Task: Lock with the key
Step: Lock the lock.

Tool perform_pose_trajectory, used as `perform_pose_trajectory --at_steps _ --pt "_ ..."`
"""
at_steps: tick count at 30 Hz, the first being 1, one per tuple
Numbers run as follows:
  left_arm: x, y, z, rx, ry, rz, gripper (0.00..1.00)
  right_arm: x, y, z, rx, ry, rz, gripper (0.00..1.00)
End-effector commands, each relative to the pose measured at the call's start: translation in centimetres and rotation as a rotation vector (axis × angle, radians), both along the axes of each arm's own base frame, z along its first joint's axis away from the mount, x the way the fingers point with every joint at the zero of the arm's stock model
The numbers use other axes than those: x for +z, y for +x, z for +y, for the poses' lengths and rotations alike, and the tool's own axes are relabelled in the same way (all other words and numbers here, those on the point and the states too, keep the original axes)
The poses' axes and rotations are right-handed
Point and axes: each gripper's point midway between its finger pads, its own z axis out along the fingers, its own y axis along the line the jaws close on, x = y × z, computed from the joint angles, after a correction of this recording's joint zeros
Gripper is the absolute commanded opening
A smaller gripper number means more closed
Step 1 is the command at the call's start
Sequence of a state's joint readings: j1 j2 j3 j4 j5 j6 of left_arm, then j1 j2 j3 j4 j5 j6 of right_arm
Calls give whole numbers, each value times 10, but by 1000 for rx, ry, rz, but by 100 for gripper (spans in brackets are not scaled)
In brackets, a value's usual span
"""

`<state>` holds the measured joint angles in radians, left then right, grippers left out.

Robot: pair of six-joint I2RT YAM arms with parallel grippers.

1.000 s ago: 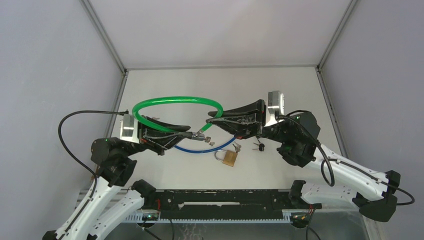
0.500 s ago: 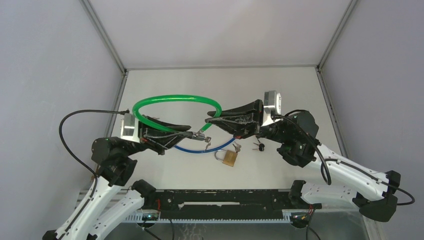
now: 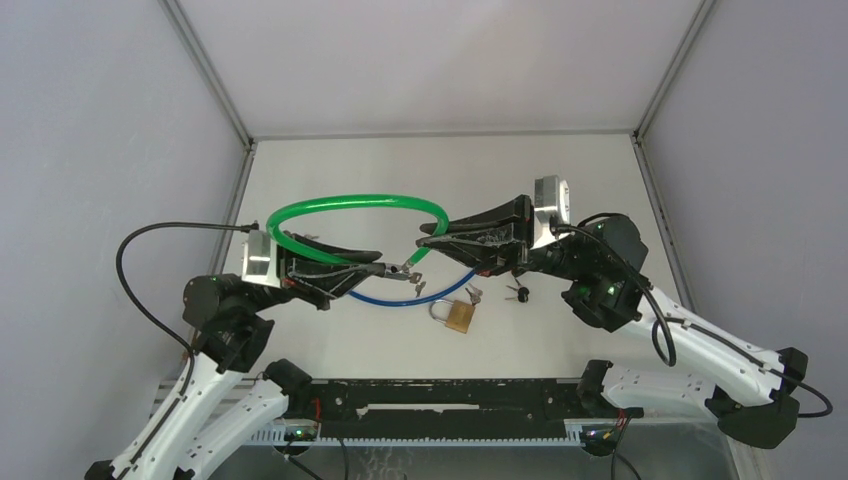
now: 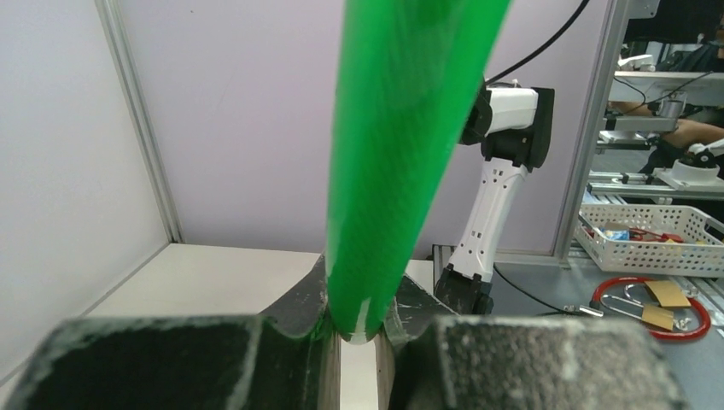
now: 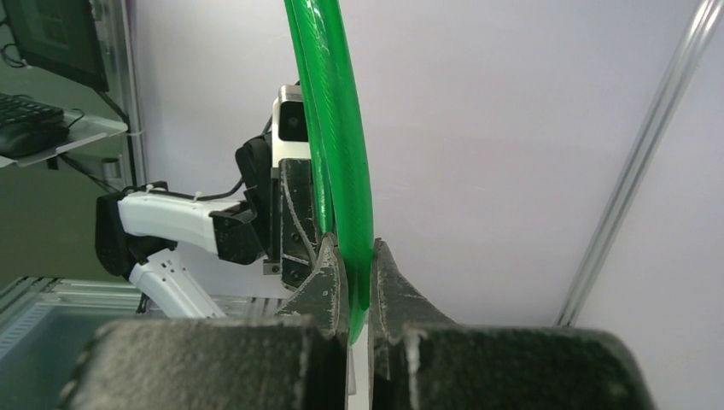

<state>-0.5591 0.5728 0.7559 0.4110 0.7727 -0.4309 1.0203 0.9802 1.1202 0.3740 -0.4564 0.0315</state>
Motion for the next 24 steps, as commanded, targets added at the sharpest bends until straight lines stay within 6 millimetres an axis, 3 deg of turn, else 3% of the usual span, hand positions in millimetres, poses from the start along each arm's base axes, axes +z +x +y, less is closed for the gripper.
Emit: perform_pose_trajectory --at_steps 1,11,24 --pt "17 -13 3 -16 -9 -98 0 26 -22 -11 89 58 -39 0" --pt "19 -17 4 -34 -8 -96 0 24 -20 5 108 70 -44 0" --pt "25 -13 4 -23 -24 -73 0 10 -9 6 50 10 -26 0"
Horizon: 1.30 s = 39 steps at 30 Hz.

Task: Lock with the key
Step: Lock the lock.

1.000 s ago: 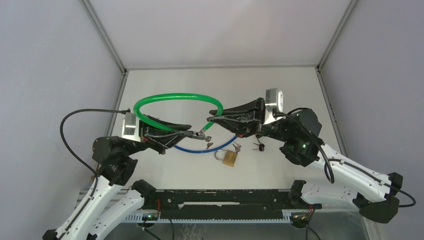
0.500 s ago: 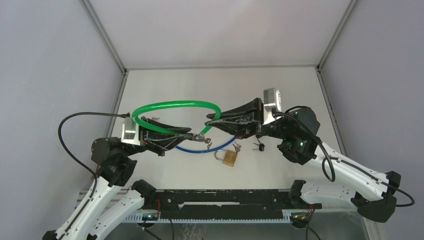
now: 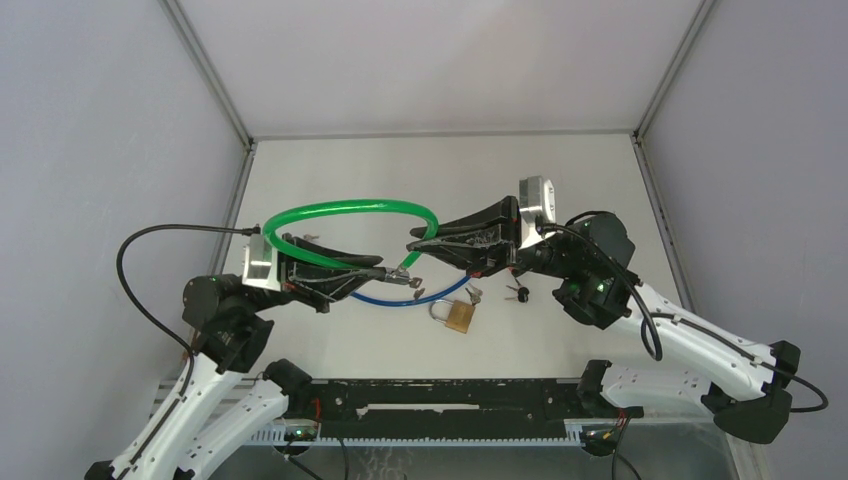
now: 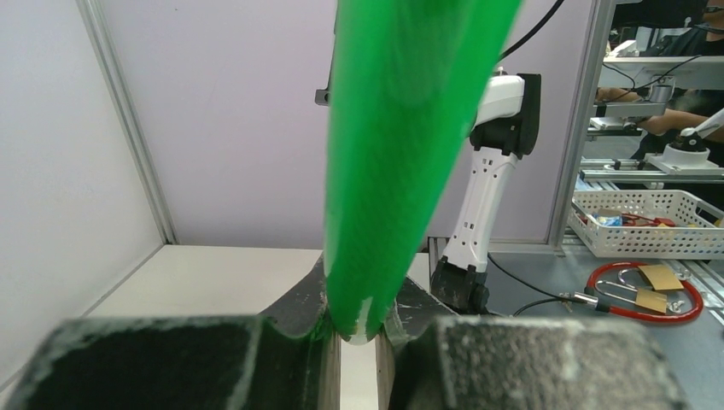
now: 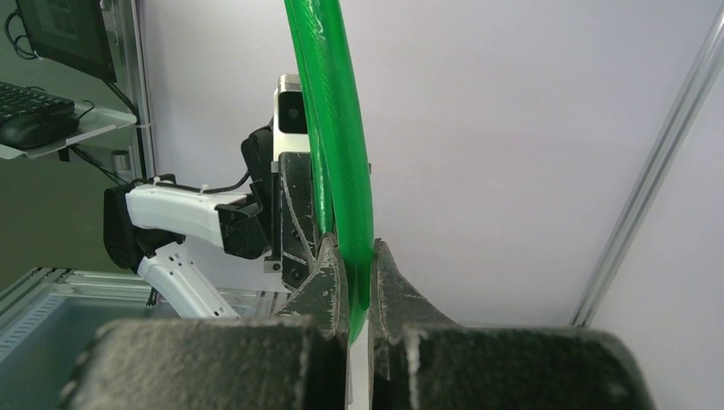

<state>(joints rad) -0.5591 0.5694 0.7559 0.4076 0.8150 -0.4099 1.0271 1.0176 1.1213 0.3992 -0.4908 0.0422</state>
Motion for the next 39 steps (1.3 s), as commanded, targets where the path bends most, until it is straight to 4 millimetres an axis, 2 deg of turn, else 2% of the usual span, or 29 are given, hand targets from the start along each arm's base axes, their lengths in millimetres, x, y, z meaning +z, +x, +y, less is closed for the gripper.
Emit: perform_pose_trajectory --at_steps 1,7,12,17,24,27,31,35,37,39 --pt "29 -6 5 6 -53 -33 0 16 -7 -5 8 26 -23 0" --pt "38 2 8 28 -110 76 0 9 -3 0 5 20 -14 0" --pt "54 12 12 44 -188 212 0 10 2 7 14 48 5 0" --pt "70 6 14 39 -201 173 0 4 14 12 -11 38 72 0" --pt "78 10 15 67 -208 116 0 -12 24 41 66 2 238 0" --pt "84 13 20 105 -231 95 0 -17 20 45 99 -15 265 0" --pt "93 29 31 185 -277 124 0 -22 -1 48 200 -42 232 0" --pt "101 41 44 256 -318 152 0 -23 -18 43 265 -51 191 0" --pt "101 42 44 253 -323 174 0 -18 -22 45 264 -28 163 0" --pt "98 42 41 235 -313 201 0 -18 -17 50 235 -14 157 0"
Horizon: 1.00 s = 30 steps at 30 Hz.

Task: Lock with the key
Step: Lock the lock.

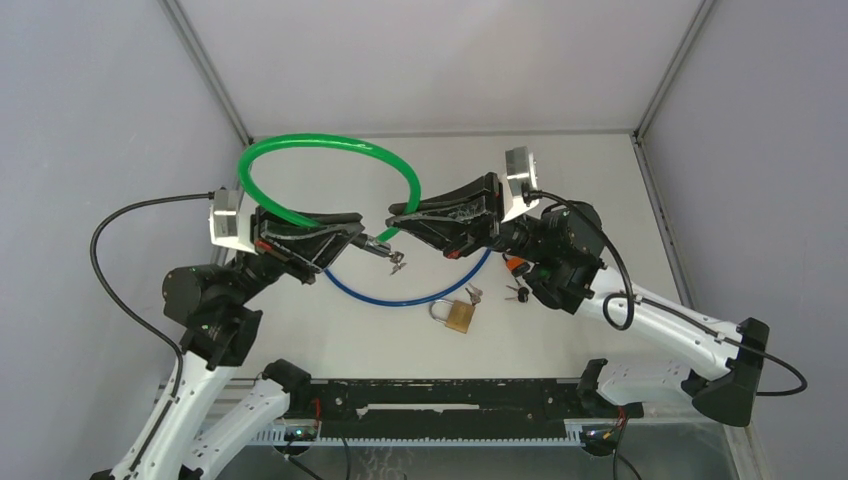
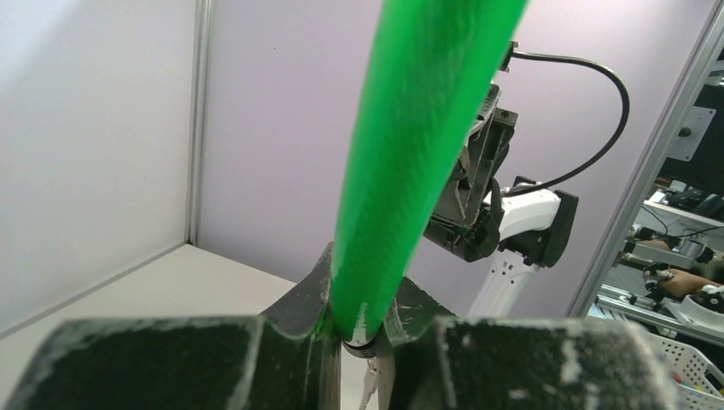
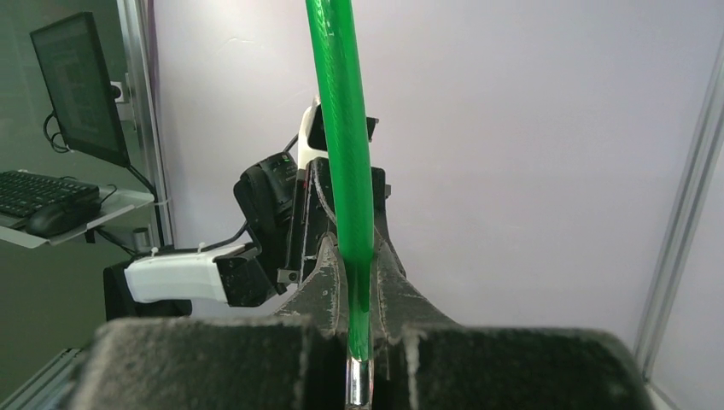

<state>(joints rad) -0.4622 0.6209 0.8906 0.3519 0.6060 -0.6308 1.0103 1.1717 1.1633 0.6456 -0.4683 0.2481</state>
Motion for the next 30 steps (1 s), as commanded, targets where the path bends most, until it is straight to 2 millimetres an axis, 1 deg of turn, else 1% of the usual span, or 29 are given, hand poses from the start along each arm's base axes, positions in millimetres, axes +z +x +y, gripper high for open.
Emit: perform_pose_trajectory --at_steps 1,4,6,8,10,11,13,15,17,19,22,23,25,26,28,30 --pt "44 2 16 71 -128 -19 0 -40 -29 29 167 -122 35 0" --pt "35 -5 10 24 -110 -8 0 -43 -12 34 108 -121 70 1" --pt "35 -7 10 20 -119 -17 0 -51 -4 38 68 -143 86 1" --pt "38 -5 11 31 -127 -21 0 -58 -3 43 60 -162 91 1" --pt "43 -5 11 34 -133 -30 0 -65 -4 49 69 -178 86 5" --pt "44 -6 11 31 -131 -33 0 -67 -6 50 81 -187 80 10" --pt "44 -7 11 34 -126 -41 0 -68 -4 47 65 -200 74 24" --pt "42 -8 14 48 -122 -50 0 -62 -4 38 35 -196 53 36" --pt "37 -6 16 62 -118 -46 0 -55 -2 30 5 -189 36 43" --pt "35 -4 18 75 -117 -42 0 -50 -2 23 -14 -181 23 47" --pt "34 -3 19 80 -111 -41 0 -46 -6 16 -6 -177 -1 58" --pt "33 -4 19 80 -110 -43 0 -44 -8 14 -1 -179 -6 69" --pt "32 -4 19 81 -110 -45 0 -41 -12 10 8 -192 -16 97" --pt "31 -3 19 80 -108 -45 0 -42 -14 7 16 -204 -22 99" --pt "33 -5 19 79 -109 -58 0 -45 -19 -1 43 -232 -32 99" --pt "34 -7 19 77 -106 -72 0 -53 -13 -10 39 -276 -17 99"
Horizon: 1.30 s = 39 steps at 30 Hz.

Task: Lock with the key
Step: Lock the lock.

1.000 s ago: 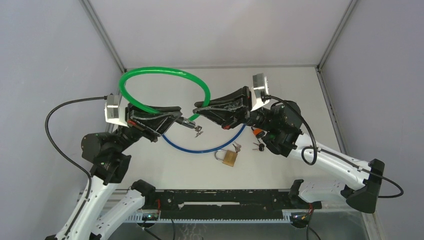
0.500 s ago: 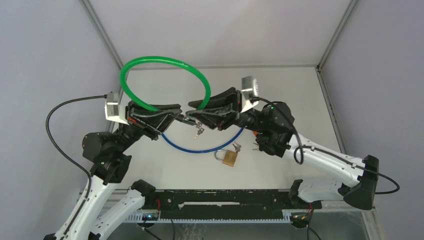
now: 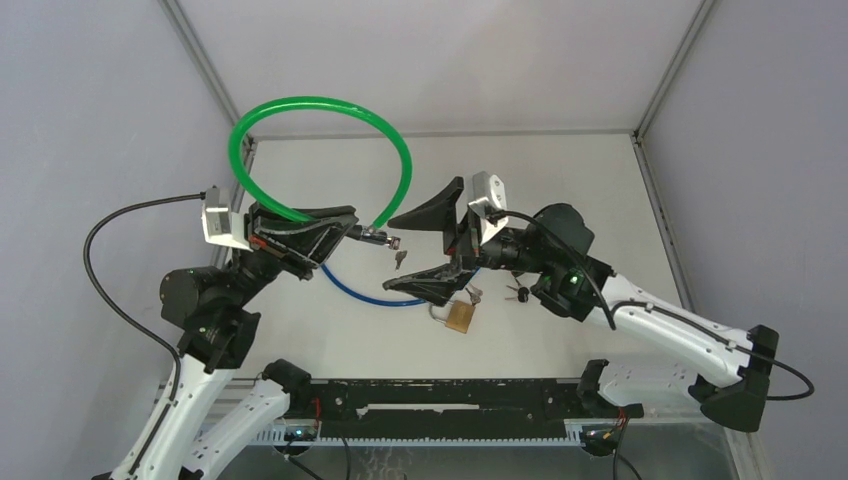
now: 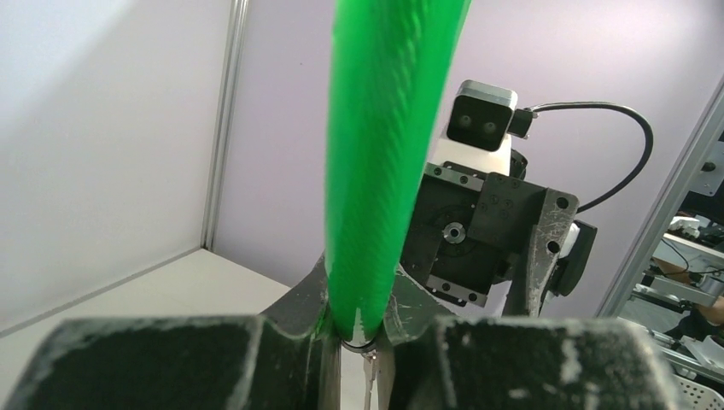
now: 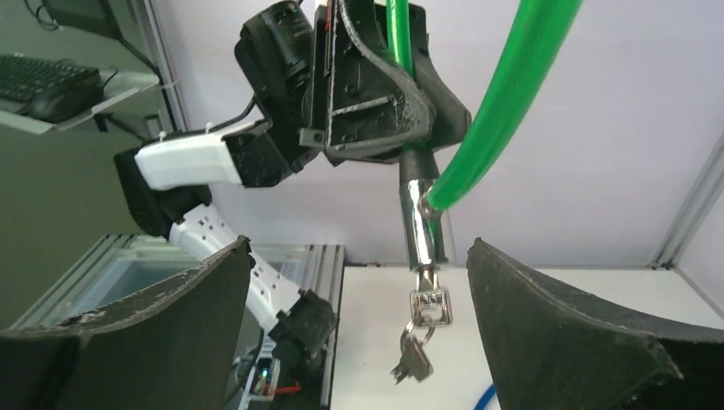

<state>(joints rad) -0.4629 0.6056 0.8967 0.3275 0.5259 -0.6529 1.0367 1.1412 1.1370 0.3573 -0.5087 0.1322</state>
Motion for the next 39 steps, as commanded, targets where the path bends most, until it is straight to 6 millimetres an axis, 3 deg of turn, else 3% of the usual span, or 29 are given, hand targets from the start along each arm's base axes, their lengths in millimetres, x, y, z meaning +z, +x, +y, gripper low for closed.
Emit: perform_pose_trajectory --at_steps 1,4,14,21,28,33,39 --pt "29 -15 12 26 -54 -117 0 7 -4 -28 22 -47 -25 99" --pt "29 -16 11 20 -50 -119 0 -6 9 -32 -47 -88 1 99" --pt "30 -16 8 6 -40 -117 0 -12 24 -13 -94 -69 -29 59" --pt "28 -15 7 1 -34 -117 0 -25 26 -5 -173 -123 -83 66" --pt "25 -13 6 0 -31 -111 0 -24 40 -21 -508 -181 -259 81" --pt "26 -14 6 -1 -30 -112 0 -26 48 -28 -651 -238 -360 79" --pt "24 -14 6 -2 -29 -112 0 -20 37 -26 -674 -249 -467 69"
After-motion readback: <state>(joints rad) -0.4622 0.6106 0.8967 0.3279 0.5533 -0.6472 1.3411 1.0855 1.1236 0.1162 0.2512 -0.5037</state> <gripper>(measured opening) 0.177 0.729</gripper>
